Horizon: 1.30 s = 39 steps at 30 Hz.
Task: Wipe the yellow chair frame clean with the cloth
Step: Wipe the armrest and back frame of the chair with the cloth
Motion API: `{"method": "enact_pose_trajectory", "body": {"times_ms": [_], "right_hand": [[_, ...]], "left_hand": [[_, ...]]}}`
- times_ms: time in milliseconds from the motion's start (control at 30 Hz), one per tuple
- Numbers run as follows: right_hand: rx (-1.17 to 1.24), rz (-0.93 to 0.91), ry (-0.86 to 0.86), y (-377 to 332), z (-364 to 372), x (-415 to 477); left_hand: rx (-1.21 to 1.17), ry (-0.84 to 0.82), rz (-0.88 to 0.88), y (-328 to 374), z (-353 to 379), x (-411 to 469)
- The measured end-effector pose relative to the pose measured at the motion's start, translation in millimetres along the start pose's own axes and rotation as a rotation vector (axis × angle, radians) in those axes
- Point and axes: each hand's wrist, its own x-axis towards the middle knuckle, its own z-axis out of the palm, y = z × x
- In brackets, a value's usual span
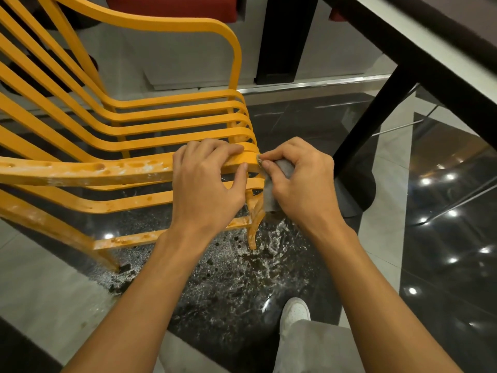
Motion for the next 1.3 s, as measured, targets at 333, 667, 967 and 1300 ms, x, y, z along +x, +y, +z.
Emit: {"method": "enact_pose_trajectory", "body": {"times_ms": [333, 667, 967, 1300], "right_hand": [[0.023, 0.062, 0.010, 7.4, -1.7, -1.1], [0.016, 0.112, -0.002, 14.7, -5.2, 0.4], [0.027, 0.103, -0.013, 14.3, -7.0, 2.8], [0.014, 0.164, -0.023, 19.4, -8.7, 2.3]], "left_hand": [[-0.003, -0.001, 0.015, 3.4, 6.7, 0.7], [0.010, 0.021, 0.009, 4.1, 10.8, 0.6], [0.010, 0.026, 0.015, 3.5, 11.5, 0.6], [0.007, 0.031, 0.021, 3.7, 11.4, 0.4]]}}
